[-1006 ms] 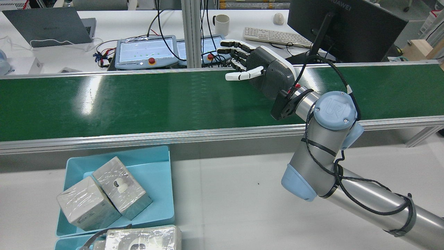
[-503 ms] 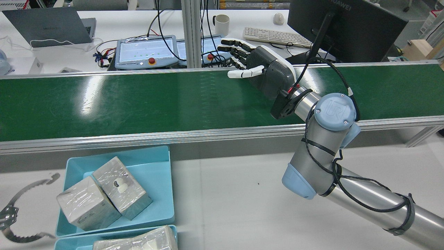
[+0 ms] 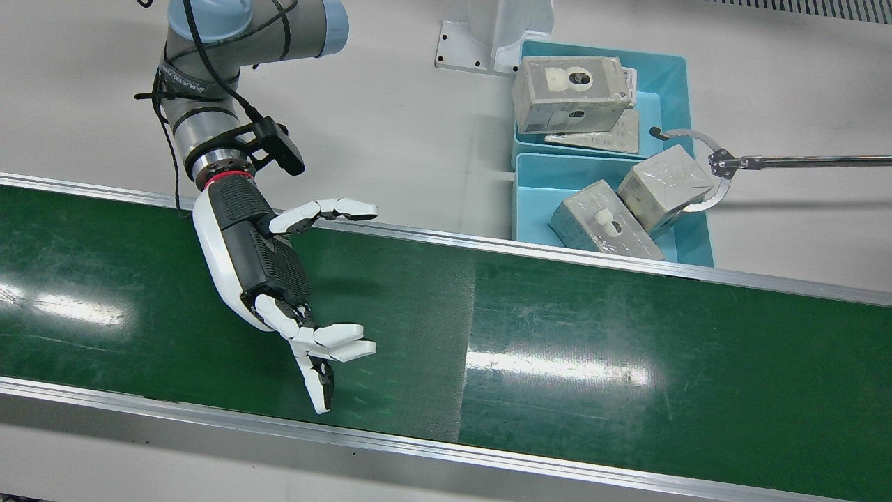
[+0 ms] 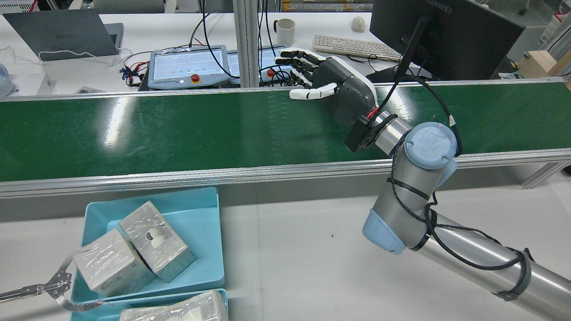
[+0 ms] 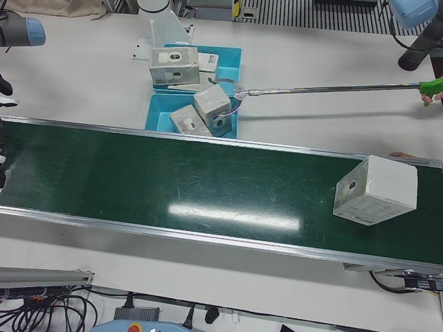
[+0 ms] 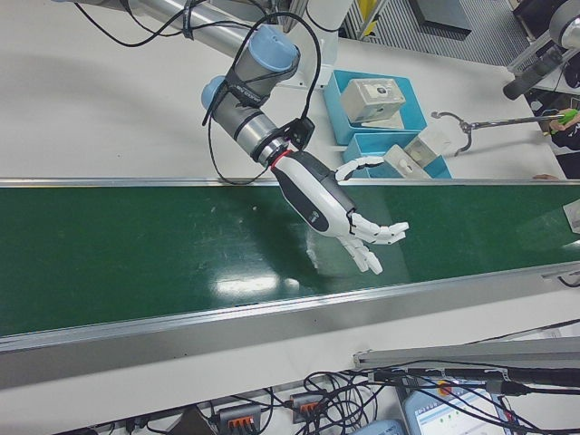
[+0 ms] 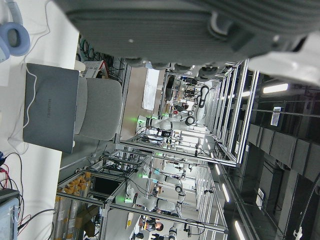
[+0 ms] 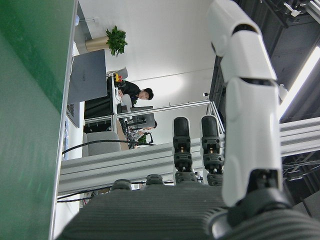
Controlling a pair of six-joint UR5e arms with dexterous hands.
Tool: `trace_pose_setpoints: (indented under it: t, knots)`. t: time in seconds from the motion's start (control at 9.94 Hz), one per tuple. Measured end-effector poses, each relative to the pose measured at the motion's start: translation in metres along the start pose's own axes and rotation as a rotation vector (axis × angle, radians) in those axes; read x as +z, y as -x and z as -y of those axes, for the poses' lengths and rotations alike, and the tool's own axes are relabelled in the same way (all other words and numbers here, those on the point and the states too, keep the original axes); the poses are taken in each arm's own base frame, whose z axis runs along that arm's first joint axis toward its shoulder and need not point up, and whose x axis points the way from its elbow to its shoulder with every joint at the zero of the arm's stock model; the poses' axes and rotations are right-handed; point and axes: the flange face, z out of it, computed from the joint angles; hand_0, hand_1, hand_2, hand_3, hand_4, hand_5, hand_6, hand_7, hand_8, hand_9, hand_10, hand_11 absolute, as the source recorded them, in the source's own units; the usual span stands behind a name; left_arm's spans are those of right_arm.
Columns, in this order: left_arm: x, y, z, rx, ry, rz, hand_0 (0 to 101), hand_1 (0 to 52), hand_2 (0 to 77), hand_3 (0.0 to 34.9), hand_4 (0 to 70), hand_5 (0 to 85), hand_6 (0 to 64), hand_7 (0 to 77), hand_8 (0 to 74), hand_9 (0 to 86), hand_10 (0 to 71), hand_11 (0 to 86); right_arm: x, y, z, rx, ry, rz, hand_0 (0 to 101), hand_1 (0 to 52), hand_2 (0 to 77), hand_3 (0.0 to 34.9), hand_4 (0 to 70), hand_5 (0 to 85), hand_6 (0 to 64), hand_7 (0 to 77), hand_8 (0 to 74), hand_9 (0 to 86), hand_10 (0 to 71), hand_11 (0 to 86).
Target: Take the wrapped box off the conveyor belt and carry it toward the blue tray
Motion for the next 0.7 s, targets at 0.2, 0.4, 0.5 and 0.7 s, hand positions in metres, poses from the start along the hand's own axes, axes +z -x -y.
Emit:
trace_pose_setpoints:
  t: [0.2, 0.4, 0.5, 0.7]
  knots:
    - [0.000, 0.000, 0.000, 0.000, 0.000, 0.000, 0, 0.0, 1.1, 0.0, 0.0, 1.1, 0.0, 0.5, 0.5, 0.0, 0.0, 0.5, -0.003, 0.009, -0.005, -0.022, -0.037, 0.005, 50, 18.5, 20.2, 9.5, 16.9, 26.7, 8.2, 26.2, 0.0, 4.9, 0.0, 1.6]
    - [0.000, 0.000, 0.000, 0.000, 0.000, 0.000, 0, 0.0, 1.1, 0.0, 0.0, 1.1, 0.0, 0.5, 0.5, 0.0, 0.5, 0.0, -0.008, 0.014, -0.009, -0.035, -0.066, 0.008, 53, 21.3, 21.3, 12.1, 17.5, 27.3, 8.7, 27.3, 0.0, 4.9, 0.0, 1.6]
    - [0.000, 0.000, 0.000, 0.000, 0.000, 0.000, 0, 0.0, 1.1, 0.0, 0.0, 1.1, 0.0, 0.5, 0.5, 0.0, 0.0, 0.0, -0.008, 0.015, -0.010, -0.037, -0.072, 0.009, 53, 21.3, 21.8, 13.0, 15.8, 27.3, 7.6, 24.5, 0.0, 4.9, 0.0, 1.6]
    - [0.000, 0.000, 0.000, 0.000, 0.000, 0.000, 0, 0.0, 1.1, 0.0, 0.0, 1.1, 0.0, 0.5, 0.5, 0.0, 0.5, 0.0, -0.009, 0.013, -0.010, -0.036, -0.075, 0.010, 51, 21.3, 22.4, 11.6, 15.3, 27.3, 7.6, 24.0, 0.0, 4.9, 0.0, 1.6]
